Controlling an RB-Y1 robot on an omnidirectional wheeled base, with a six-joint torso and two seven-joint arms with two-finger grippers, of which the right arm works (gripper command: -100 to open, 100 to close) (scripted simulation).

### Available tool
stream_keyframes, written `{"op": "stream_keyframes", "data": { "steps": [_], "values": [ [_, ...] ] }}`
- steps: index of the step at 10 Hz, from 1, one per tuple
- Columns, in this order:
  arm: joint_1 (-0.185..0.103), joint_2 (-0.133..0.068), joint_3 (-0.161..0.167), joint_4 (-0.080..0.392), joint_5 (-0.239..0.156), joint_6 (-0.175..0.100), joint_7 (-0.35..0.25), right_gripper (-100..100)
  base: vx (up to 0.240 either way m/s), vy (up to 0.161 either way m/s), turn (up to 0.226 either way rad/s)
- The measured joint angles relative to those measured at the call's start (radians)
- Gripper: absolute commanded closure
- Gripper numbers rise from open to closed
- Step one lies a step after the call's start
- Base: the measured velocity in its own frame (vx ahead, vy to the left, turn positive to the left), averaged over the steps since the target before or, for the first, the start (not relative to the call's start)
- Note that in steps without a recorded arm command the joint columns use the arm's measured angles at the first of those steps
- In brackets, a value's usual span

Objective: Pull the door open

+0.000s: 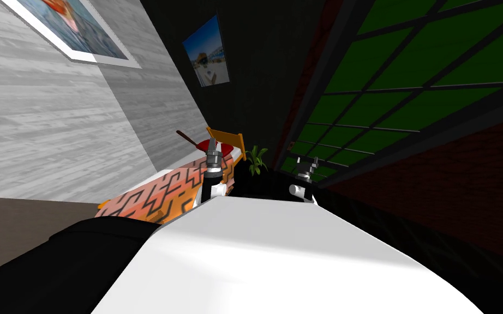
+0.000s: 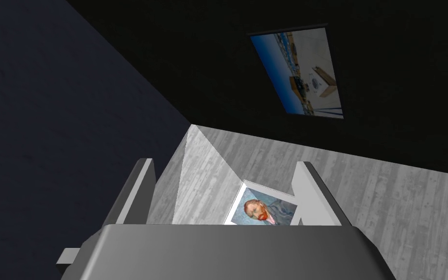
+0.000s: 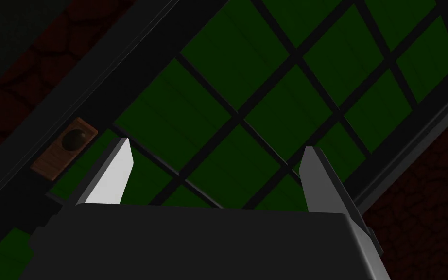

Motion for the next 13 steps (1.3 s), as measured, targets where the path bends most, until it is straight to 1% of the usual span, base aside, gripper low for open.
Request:
{"op": "stream_keyframes", "data": {
  "steps": [1, 3, 4, 6, 7, 8, 10, 11, 13],
  "values": [
    [-0.010, -0.004, -0.003, 0.023, -0.005, -0.005, -0.013, -100, 0.034, -0.033, 0.102],
    [-0.038, -0.011, -0.014, 0.088, -0.026, -0.021, -0.054, -100, 0.062, -0.044, 0.158],
    [-0.046, -0.013, -0.020, 0.110, -0.039, -0.025, -0.080, -100, 0.057, -0.041, 0.032],
    [-0.059, -0.016, -0.024, 0.164, -0.053, -0.044, -0.115, -100, 0.057, -0.066, 0.109],
    [-0.077, -0.017, -0.029, 0.197, -0.064, -0.052, -0.136, -100, 0.050, -0.044, 0.063],
    [-0.084, -0.019, -0.031, 0.221, -0.069, -0.059, -0.151, -100, 0.044, -0.041, 0.103],
    [-0.105, -0.026, -0.040, 0.287, -0.090, -0.076, -0.195, -100, 0.084, -0.054, 0.137],
    [-0.113, -0.023, -0.044, 0.315, -0.101, -0.084, -0.219, -100, 0.076, -0.072, 0.129],
    [-0.148, -0.029, -0.056, 0.396, -0.126, -0.106, -0.272, -100, 0.066, -0.077, 0.152]
  ]
}}
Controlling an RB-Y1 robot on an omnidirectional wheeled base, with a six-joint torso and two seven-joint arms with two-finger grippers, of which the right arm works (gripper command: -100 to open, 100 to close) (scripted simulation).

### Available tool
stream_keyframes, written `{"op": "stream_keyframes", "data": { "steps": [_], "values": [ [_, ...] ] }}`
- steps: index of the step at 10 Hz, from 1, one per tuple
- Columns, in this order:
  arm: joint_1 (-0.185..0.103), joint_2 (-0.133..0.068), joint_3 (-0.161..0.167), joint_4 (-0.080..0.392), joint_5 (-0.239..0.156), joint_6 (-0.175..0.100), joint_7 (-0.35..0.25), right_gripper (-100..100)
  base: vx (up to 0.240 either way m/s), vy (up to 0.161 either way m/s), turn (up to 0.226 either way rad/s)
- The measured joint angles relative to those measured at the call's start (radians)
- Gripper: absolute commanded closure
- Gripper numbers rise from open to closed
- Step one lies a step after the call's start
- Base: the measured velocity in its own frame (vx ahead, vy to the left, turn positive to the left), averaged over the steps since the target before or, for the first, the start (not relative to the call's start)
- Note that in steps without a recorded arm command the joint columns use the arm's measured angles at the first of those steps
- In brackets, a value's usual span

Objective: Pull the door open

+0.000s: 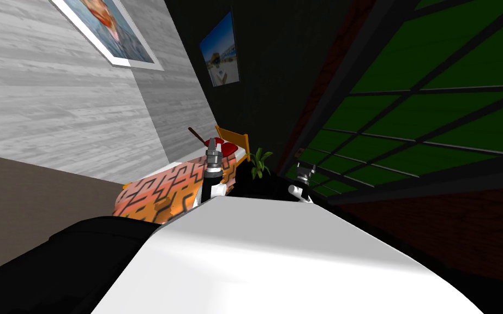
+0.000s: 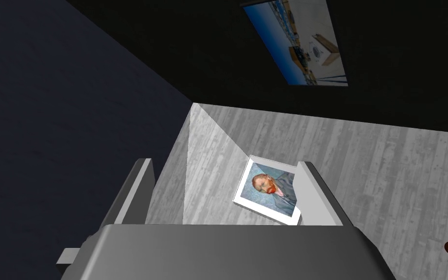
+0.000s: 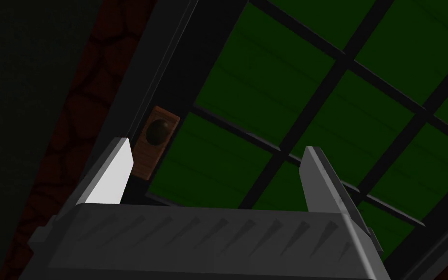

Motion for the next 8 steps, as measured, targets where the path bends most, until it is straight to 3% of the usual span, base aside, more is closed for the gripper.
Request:
{"op": "stream_keyframes", "data": {
  "steps": [2, 8],
  "values": [
    [-0.007, -0.001, -0.008, 0.034, -0.019, -0.003, -0.037, -100, 0.039, -0.047, 0.055],
    [-0.062, -0.005, -0.029, 0.195, -0.071, -0.049, -0.151, -100, 0.057, -0.058, 0.103]
  ]
}}
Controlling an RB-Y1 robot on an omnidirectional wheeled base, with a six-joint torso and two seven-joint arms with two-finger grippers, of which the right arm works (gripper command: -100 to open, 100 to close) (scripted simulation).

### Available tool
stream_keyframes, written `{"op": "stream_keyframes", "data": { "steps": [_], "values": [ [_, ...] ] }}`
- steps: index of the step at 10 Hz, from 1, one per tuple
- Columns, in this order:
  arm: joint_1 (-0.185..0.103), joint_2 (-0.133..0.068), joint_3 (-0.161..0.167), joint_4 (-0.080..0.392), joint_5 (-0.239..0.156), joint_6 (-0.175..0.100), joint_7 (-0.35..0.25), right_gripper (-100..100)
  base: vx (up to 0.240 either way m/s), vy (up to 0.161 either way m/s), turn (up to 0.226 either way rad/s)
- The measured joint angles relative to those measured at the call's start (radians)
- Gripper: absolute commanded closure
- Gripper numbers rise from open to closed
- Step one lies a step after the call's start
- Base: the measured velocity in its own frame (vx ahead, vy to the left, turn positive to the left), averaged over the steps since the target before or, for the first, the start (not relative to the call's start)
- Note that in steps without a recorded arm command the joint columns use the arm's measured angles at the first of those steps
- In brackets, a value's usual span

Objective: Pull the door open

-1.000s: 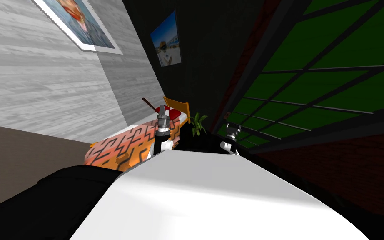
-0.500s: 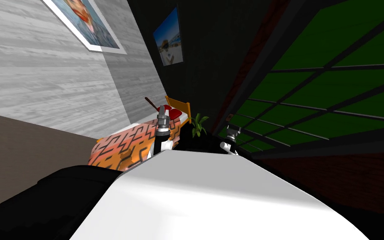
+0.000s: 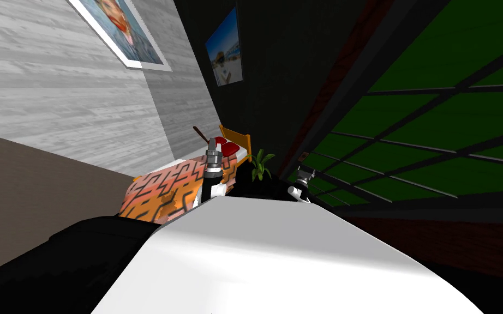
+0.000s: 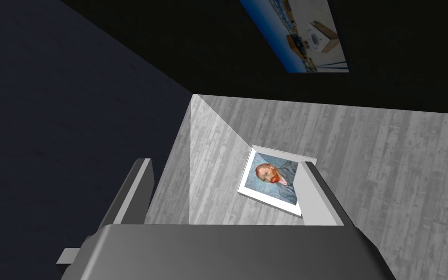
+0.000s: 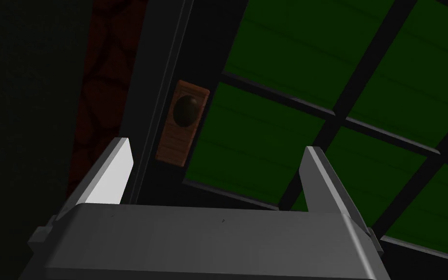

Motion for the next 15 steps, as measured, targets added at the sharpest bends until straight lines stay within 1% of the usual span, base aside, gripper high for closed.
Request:
{"op": "stream_keyframes", "data": {
  "steps": [1, 2, 3, 4, 5, 6, 8, 9, 11, 12, 13, 15],
  "values": [
    [-0.011, -0.003, -0.005, 0.026, -0.011, -0.006, -0.019, -100, 0.066, -0.062, 0.128],
    [-0.024, -0.009, -0.009, 0.064, -0.021, -0.017, -0.047, -100, 0.068, -0.072, 0.144],
    [-0.034, -0.006, -0.012, 0.096, -0.030, -0.029, -0.070, -100, 0.063, -0.084, 0.111],
    [-0.047, -0.005, -0.018, 0.125, -0.041, -0.034, -0.088, -100, 0.070, -0.072, 0.088],
    [-0.052, -0.004, -0.023, 0.142, -0.051, -0.036, -0.104, -100, 0.074, -0.068, 0.088],
    [-0.056, -0.006, -0.027, 0.161, -0.060, -0.039, -0.123, -100, 0.038, -0.046, 0.042],
    [-0.079, -0.012, -0.028, 0.223, -0.069, -0.062, -0.157, -100, 0.040, -0.049, 0.112],
    [-0.082, -0.012, -0.035, 0.240, -0.082, -0.063, -0.177, -100, 0.051, -0.068, 0.063],
    [-0.098, -0.012, -0.039, 0.282, -0.093, -0.075, -0.205, -100, 0.043, -0.049, 0.062],
    [-0.103, -0.014, -0.042, 0.299, -0.100, -0.078, -0.220, -100, 0.056, -0.056, 0.094],
    [-0.107, -0.012, -0.046, 0.313, -0.108, -0.082, -0.233, -100, 0.045, -0.059, 0.070],
    [-0.129, -0.014, -0.051, 0.368, -0.121, -0.098, -0.266, -100, 0.051, -0.073, 0.105]
  ]
}}
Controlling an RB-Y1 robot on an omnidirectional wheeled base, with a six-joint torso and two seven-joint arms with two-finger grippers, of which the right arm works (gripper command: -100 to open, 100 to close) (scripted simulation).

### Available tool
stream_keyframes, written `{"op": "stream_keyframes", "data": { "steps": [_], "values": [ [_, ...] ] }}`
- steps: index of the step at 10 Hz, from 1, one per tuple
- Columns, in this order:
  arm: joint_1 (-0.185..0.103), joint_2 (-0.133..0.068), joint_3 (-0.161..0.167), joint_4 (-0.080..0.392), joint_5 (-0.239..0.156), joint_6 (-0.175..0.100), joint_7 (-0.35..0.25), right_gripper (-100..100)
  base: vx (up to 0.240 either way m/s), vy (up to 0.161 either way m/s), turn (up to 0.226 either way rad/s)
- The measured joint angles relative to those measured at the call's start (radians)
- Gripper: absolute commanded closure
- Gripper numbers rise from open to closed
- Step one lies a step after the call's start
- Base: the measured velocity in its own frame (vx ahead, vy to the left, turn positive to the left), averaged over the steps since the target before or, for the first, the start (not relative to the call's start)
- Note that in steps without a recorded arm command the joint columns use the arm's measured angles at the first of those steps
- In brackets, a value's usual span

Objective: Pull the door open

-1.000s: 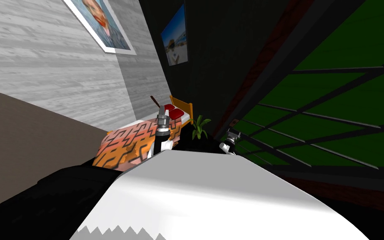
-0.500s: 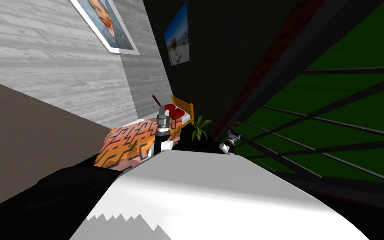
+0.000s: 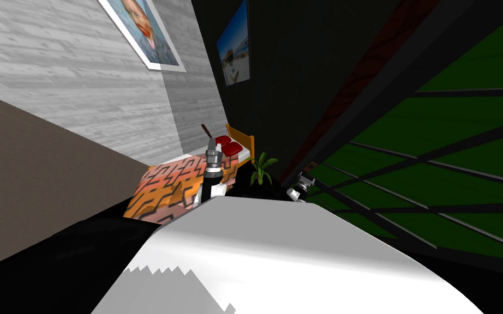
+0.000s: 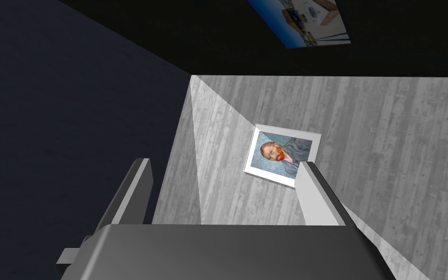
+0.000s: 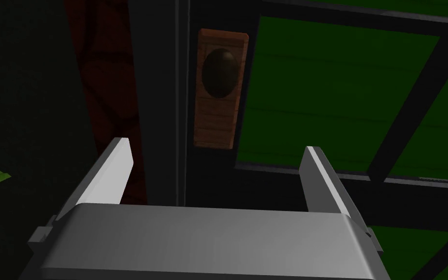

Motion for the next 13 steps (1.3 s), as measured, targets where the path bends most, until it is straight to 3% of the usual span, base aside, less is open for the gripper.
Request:
{"op": "stream_keyframes", "data": {
  "steps": [1, 2, 5, 10, 11, 13],
  "values": [
    [-0.020, -0.004, -0.002, 0.050, -0.008, -0.016, -0.026, -100, 0.080, -0.078, 0.104],
    [-0.024, -0.003, -0.007, 0.065, -0.018, -0.020, -0.045, -100, 0.038, -0.037, 0.023],
    [-0.013, -0.007, -0.011, 0.054, -0.025, -0.015, -0.049, -100, -0.105, 0.081, 0.025],
    [0.011, -0.031, -0.021, 0.055, -0.045, -0.013, -0.070, -100, -0.134, 0.127, 0.044],
    [-0.006, -0.047, -0.020, 0.109, -0.047, -0.030, -0.091, -100, -0.062, 0.091, 0.027],
    [0.026, -0.053, -0.027, 0.072, -0.057, -0.018, -0.093, -100, -0.036, 0.062, 0.109]
  ]
}}
